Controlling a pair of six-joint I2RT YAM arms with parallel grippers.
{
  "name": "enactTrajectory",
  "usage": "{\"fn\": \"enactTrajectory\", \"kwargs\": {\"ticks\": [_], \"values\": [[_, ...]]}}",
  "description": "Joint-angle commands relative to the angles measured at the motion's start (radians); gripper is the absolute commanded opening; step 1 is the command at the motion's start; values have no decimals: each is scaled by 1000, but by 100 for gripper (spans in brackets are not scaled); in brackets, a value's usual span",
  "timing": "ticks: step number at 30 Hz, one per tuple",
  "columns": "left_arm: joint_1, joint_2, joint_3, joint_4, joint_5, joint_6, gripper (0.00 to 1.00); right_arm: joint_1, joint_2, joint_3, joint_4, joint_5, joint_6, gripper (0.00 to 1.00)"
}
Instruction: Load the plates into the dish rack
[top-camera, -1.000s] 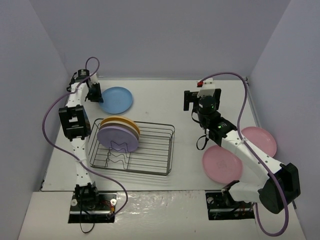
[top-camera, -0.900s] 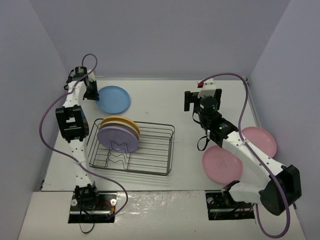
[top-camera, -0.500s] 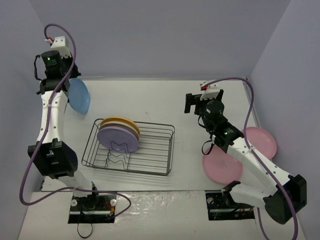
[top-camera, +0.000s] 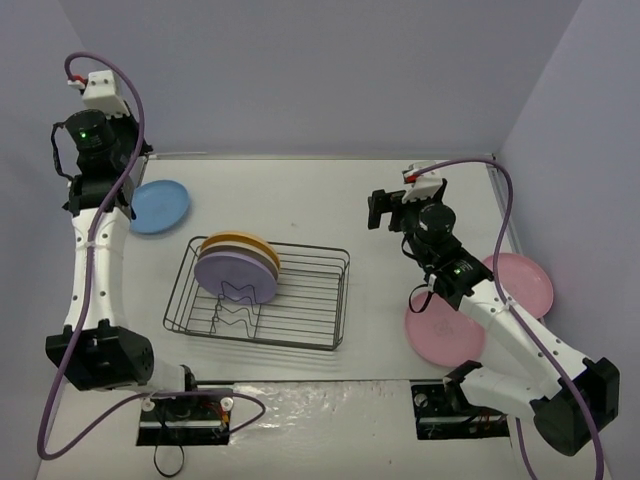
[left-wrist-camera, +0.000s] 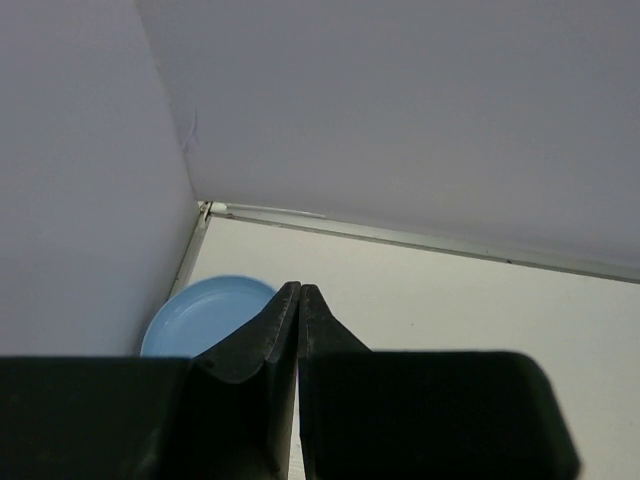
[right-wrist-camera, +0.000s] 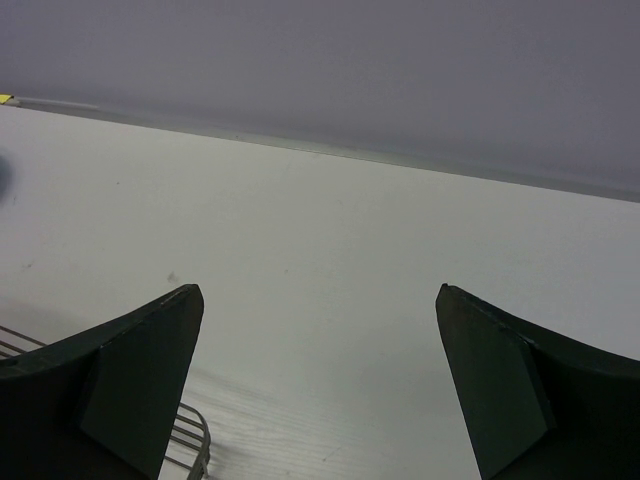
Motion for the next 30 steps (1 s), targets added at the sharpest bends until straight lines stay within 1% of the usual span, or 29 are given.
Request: {"fn": "enactTrajectory", "kwargs": {"ticks": [1, 2, 6, 7, 8, 10, 14, 16, 18, 20, 30], "values": [[23, 48, 16, -66, -61, -55, 0, 10, 19, 18, 68, -5, -1, 100], [37, 66, 21, -106, -68, -90, 9, 10, 21, 16, 68, -4, -2, 100], [129, 170, 28, -234, -74, -233, 83, 10, 38, 12, 64, 8, -7, 100], [143, 195, 29, -262, -94, -258, 92, 10, 43, 13, 61, 13, -9, 100], [154, 218, 31, -290, -120, -281, 97, 10, 48, 15, 58, 18, -11, 100], [177, 267, 37, -353, -151, -334, 97, 10, 54, 14, 56, 26, -12, 100], [227, 447, 69, -405, -160, -400, 97, 10, 71, 16, 54, 38, -17, 100], [233, 496, 107, -419, -163, -413, 97, 10, 80, 19, 50, 41, -17, 100], [239, 586, 161, -447, -162, -434, 96, 10, 90, 23, 44, 44, -17, 100], [240, 638, 183, -448, -160, -458, 96, 10, 97, 26, 38, 48, -15, 100], [243, 732, 195, -412, -206, -580, 92, 10, 107, 34, 12, 57, -15, 100]]}}
